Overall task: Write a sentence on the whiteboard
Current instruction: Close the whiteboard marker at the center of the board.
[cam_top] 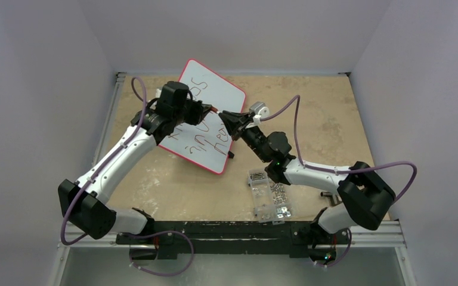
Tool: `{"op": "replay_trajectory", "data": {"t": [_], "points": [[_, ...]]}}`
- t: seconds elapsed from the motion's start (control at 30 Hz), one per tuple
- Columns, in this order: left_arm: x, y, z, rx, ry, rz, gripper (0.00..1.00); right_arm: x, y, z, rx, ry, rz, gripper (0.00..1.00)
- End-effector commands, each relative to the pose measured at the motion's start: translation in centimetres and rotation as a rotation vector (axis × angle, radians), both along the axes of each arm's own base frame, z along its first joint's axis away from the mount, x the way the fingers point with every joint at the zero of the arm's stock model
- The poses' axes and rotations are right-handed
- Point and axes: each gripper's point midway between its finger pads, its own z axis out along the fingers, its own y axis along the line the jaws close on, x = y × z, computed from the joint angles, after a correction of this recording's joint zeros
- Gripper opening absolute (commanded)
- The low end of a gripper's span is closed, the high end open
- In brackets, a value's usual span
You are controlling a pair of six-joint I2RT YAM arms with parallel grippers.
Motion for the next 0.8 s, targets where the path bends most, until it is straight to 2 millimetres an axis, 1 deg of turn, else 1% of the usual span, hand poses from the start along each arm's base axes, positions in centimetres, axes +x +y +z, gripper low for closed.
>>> {"op": "replay_trajectory", "data": {"t": [0.0,0.1,0.23,0.4,0.5,0.67,0.77], "points": [[-1.5,-1.7,1.1,-0.013,0.005,-0.107,0.00,0.6,0.5,1.4,0.006,-0.026,-0.012,0.00],[-1.4,-2.2,1.4,-0.039,-0.010,-0.122,0.00,0.6,0.7,0.8,-0.003,-0.019,-0.008,0.00],[-2.0,-2.9,2.1,-0.082,-0.015,-0.156,0.00,0.6,0.7,0.1,0.000,-0.016,-0.013,0.00],[-2.4,-3.8,3.6,-0.183,-0.044,-0.176,0.00,1.1,1.1,-0.4,0.022,-0.024,-0.018,0.00],[-2.8,-4.2,5.0,-0.204,-0.079,-0.186,0.00,1.6,1.6,-0.3,0.041,-0.023,-0.019,0.00],[-3.6,-4.9,7.0,-0.207,-0.152,-0.200,0.00,2.4,2.2,1.2,0.101,-0.022,-0.022,0.00],[-4.1,-5.7,7.7,-0.209,-0.189,-0.214,0.00,2.9,2.6,1.9,0.148,-0.006,-0.017,0.00]]}}
